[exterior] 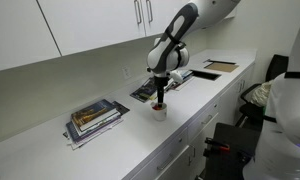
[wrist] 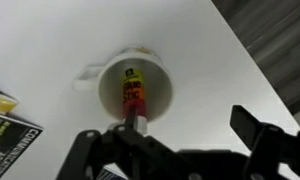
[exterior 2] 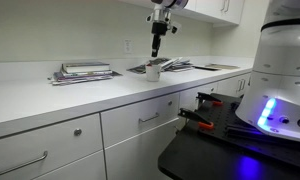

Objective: Take the object from the mag cup and put it on the table

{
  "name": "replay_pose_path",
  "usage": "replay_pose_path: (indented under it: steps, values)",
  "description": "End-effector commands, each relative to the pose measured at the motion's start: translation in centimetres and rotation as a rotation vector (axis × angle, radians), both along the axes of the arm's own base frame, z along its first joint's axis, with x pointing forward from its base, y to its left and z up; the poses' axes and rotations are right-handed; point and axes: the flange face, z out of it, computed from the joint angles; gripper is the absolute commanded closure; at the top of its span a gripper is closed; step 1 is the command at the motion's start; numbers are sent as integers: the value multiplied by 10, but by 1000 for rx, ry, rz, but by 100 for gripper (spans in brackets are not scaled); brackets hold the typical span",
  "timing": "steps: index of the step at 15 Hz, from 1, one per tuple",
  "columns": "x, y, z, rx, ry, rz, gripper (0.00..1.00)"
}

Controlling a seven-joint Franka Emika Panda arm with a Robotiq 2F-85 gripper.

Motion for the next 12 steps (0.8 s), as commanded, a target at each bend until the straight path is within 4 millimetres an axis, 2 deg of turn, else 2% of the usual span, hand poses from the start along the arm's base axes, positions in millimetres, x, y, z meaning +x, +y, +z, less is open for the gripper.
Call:
replay_pose_path:
  steps: [1,7,8,11,12]
  values:
    - [0,1,1,-1,0,0,0]
    - [7,-17,9,-44,-105,-37,0]
    - [8,-20,9,-42,-112,-46,3]
    - [9,-23,2,-33,-115,-66,20]
    - [10,-24,-1,-30,-111,-73,32]
